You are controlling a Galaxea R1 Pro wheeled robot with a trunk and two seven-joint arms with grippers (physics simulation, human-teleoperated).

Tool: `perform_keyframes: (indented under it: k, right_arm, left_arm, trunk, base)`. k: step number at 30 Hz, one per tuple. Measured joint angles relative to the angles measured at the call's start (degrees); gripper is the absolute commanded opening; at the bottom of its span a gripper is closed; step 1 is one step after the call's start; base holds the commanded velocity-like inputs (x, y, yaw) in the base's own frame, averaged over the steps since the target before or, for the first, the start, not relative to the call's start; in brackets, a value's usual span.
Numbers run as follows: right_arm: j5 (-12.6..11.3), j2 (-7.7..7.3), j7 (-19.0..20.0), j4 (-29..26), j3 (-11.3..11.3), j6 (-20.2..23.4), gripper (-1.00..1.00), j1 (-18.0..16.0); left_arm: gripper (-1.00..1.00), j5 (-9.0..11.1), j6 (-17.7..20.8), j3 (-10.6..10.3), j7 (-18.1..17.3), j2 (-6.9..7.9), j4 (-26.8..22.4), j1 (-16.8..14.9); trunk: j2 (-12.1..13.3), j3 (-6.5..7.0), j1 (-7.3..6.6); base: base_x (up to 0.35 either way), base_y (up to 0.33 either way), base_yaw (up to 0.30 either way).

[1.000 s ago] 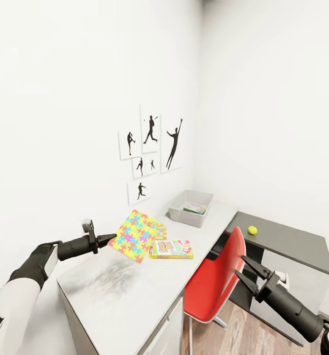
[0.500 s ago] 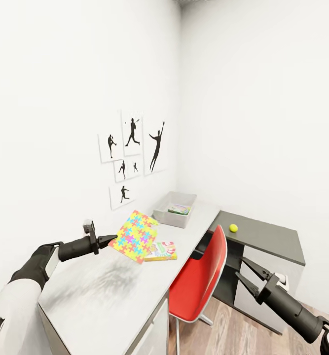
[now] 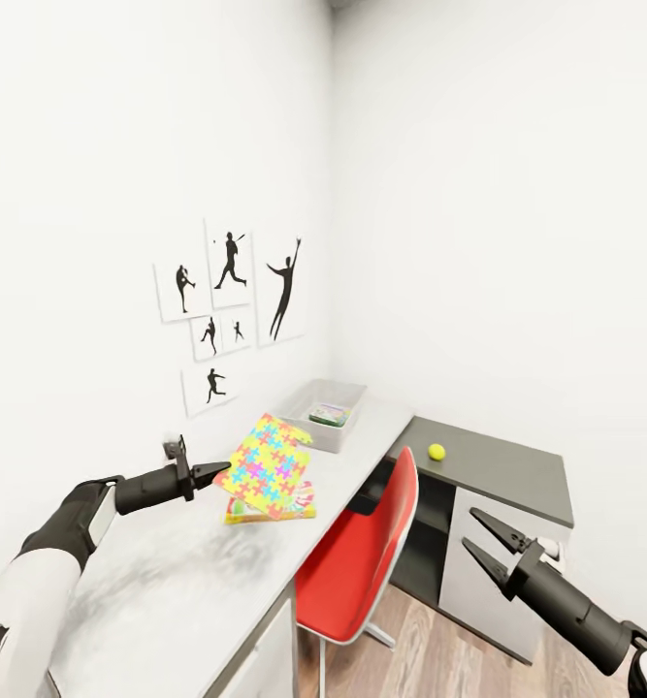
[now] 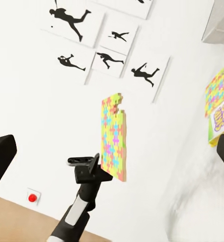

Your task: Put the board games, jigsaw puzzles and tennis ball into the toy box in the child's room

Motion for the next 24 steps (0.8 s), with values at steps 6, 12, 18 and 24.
perform_keyframes:
  k: [6, 12, 18, 24]
  right_arm:
    - [0.51, -0.59, -4.96, -0.36, -0.5, 0.0, 1.0, -0.03]
    - [0.46, -0.81, -7.84, -0.61, -0.81, 0.41, 1.0, -0.11]
    - [0.54, -0.95, -7.75, -0.57, -0.83, 0.38, 1.0, -0.12]
    - [0.55, -0.97, -7.99, -0.06, -0.86, 0.31, 1.0, -0.18]
  left_arm:
    - [-1.0, -0.14, 0.08, -0.08, 0.49, -0.12, -0.14, 0.0]
    - [-1.0, -0.26, -0.26, -0.13, 0.56, 0.14, -0.63, 0.0]
    - [-1.0, -0.32, -3.95, -0.21, 0.39, 0.27, -2.28, 0.0]
    - [-1.0, -0.38, -4.13, -0.15, 0.16, 0.44, -2.31, -0.01]
  trunk:
    - [0.0, 0.0, 0.0]
    - [0.0, 0.0, 0.0]
    - [-0.01, 0.0, -0.02]
    - [0.01, 0.0, 0.0]
  base:
    - [0.0, -0.299, 0.0]
    - [0.0, -0.303, 0.0]
    - [0.109, -0.242, 0.0]
    - [0.022, -0.027, 0.039]
